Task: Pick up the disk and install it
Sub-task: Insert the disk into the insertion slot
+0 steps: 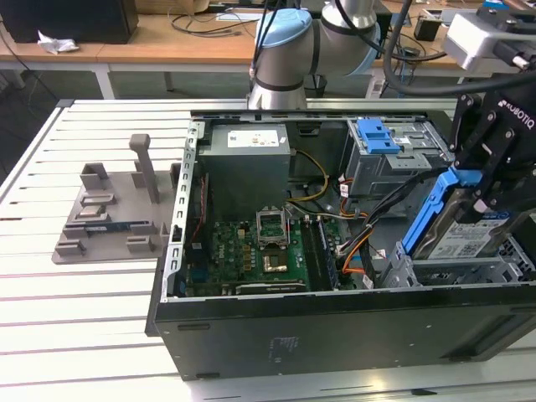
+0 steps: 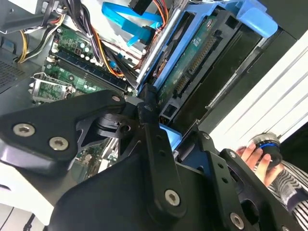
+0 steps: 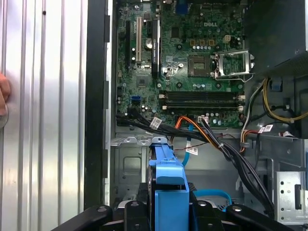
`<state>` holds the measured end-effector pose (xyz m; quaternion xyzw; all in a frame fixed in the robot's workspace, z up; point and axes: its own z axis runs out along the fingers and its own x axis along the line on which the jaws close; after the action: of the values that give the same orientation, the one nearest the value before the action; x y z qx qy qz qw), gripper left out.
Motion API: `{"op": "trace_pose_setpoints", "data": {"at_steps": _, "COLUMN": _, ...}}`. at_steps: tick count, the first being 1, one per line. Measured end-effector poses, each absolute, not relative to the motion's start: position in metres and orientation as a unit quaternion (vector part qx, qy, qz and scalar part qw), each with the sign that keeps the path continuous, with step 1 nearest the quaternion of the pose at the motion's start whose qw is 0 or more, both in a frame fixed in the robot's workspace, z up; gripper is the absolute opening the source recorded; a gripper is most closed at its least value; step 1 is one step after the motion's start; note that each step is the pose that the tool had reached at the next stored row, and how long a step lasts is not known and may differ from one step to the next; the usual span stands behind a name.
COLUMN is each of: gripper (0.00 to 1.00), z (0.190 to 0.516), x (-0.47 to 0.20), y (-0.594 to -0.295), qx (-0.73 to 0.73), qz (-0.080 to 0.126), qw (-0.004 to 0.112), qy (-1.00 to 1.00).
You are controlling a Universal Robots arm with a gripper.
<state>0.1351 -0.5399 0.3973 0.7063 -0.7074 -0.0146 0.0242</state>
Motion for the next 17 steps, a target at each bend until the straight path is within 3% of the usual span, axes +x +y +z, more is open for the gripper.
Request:
{"op": "trace_pose_setpoints", "data": {"at_steps": 6, "gripper": 0.38, "z": 0.3954, "x": 0.1351, "y": -0.5398, "qx": 0.706, "qz": -0.015, "qw": 0.024, "qy": -0.707}}
{"op": "trace_pose_setpoints", "data": {"at_steps": 7, "gripper": 0.44, "z": 0.3954, "x": 0.1352, "y": -0.5398, "qx": 0.706, "qz": -0.015, "qw": 0.024, "qy": -0.707}}
{"op": "trace_pose_setpoints", "data": {"at_steps": 12, "gripper": 0.44, "z": 0.3954, "x": 0.1351, "y": -0.5399, "qx": 0.706, "qz": -0.015, "qw": 0.024, "qy": -0.707}}
{"op": "trace_pose_setpoints", "data": {"at_steps": 13, "gripper": 0.43, "z": 0.3954, "x": 0.1352, "y": -0.5399, "qx": 0.706, "qz": -0.015, "qw": 0.024, "qy": -0.707}}
{"op": "trace_pose_setpoints", "data": {"at_steps": 14, "gripper": 0.3, "z": 0.3953, "x": 0.1351, "y": -0.5399, "qx": 0.706, "qz": -0.015, "qw": 0.024, "qy": -0.707}}
{"op": "trace_pose_setpoints", "data": {"at_steps": 15, "gripper": 0.24, "z": 0.3953, "x": 0.1351, "y": -0.5399, "qx": 0.706, "qz": -0.015, "qw": 0.024, "qy": -0.707}}
{"op": "trace_pose_setpoints", "data": {"at_steps": 16, "gripper": 0.24, "z": 0.3953, "x": 0.1351, "y": -0.5399, "qx": 0.706, "qz": -0.015, "qw": 0.024, "qy": -0.707}}
{"op": "trace_pose_setpoints", "data": {"at_steps": 17, "gripper": 0.12, "z": 0.3953, "x": 0.1351, "y": -0.5399, "qx": 0.706, "qz": -0.015, "qw": 0.024, "qy": -0.707}}
